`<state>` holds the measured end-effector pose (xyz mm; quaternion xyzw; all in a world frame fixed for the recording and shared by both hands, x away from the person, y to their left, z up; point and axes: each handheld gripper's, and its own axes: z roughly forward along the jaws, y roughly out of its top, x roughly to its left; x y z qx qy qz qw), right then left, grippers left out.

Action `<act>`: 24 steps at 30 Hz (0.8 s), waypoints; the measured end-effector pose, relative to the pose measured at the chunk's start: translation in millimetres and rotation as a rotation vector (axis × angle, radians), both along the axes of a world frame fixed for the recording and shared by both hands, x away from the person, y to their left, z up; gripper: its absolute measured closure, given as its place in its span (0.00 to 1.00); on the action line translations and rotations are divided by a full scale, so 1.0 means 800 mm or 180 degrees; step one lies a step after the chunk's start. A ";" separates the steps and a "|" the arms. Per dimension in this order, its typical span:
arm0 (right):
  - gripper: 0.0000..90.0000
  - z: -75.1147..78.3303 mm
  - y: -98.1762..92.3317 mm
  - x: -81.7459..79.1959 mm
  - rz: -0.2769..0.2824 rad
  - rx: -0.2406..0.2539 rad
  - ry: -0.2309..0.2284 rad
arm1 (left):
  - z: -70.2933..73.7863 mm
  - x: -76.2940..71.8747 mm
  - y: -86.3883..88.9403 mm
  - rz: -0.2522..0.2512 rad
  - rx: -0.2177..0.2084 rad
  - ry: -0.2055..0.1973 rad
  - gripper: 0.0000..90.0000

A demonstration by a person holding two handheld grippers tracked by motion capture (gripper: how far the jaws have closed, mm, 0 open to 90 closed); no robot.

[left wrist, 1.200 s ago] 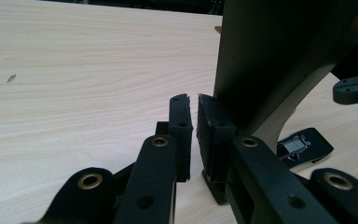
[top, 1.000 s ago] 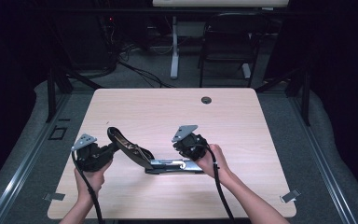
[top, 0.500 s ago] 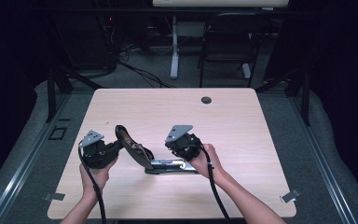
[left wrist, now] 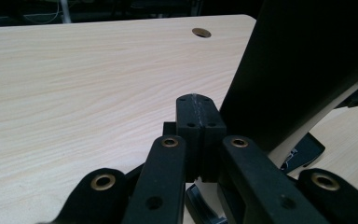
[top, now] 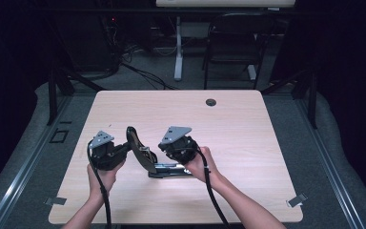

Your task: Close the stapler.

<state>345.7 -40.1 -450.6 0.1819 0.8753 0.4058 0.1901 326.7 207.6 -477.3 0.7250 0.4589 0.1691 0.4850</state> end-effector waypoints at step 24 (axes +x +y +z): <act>1.00 0.010 0.005 -0.016 0.0007 0.0127 -0.0218 | -0.009 0.005 -0.037 -0.0366 0.0193 0.0107 1.00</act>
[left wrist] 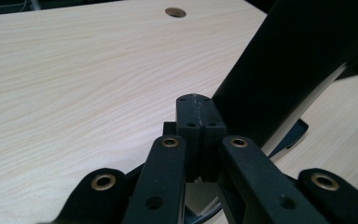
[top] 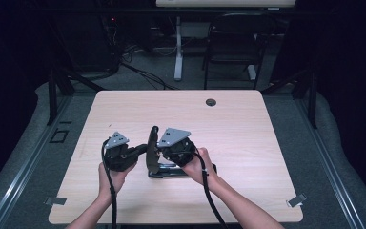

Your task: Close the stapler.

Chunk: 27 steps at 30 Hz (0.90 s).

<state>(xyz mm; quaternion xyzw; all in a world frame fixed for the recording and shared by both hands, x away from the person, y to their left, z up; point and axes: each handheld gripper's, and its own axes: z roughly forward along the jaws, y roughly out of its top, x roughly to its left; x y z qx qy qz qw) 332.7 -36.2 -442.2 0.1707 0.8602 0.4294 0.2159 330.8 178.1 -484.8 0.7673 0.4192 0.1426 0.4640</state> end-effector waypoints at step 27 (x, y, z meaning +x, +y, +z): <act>1.00 -0.049 -0.089 -0.004 -0.0392 0.0001 0.0020 | -0.008 0.005 0.014 0.0003 0.0156 0.0152 0.86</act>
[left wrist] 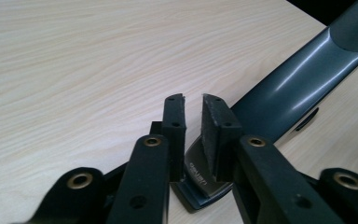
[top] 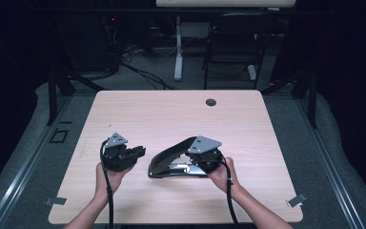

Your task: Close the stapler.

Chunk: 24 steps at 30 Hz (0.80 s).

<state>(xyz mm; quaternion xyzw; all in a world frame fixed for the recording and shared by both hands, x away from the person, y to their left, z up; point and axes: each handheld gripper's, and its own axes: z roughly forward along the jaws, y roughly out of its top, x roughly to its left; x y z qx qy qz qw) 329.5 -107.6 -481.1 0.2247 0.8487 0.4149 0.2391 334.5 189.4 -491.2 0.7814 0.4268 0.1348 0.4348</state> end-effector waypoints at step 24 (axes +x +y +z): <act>1.00 -0.028 -0.038 0.004 -0.0203 -0.0176 0.0094 | -0.011 0.006 0.026 0.0404 0.0213 0.0261 0.34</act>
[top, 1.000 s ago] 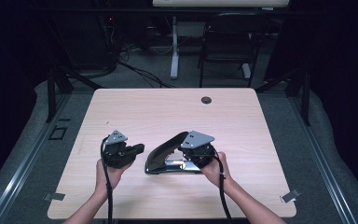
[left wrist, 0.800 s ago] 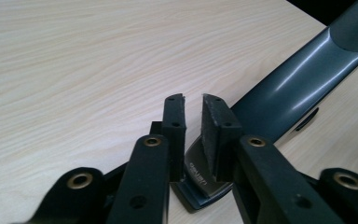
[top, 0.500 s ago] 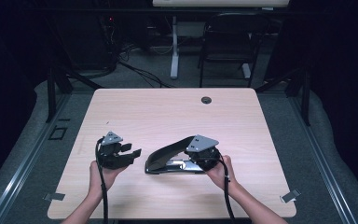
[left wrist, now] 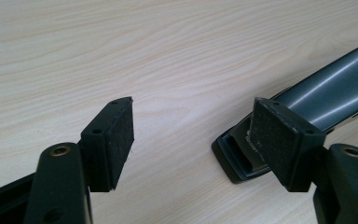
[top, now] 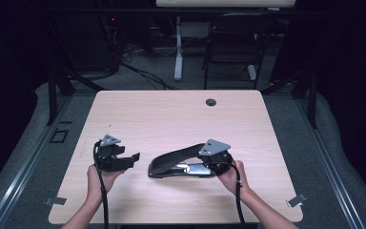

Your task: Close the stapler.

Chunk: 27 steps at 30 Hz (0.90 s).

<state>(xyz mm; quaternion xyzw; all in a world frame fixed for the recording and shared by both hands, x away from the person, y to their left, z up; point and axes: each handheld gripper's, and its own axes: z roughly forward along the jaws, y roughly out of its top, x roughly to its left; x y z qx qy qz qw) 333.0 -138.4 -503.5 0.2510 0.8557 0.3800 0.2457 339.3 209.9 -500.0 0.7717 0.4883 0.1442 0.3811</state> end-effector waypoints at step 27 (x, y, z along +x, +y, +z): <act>1.00 -0.037 -0.040 0.006 -0.0149 -0.0329 0.0367 | -0.011 0.007 0.006 0.0012 -0.0050 0.0140 0.26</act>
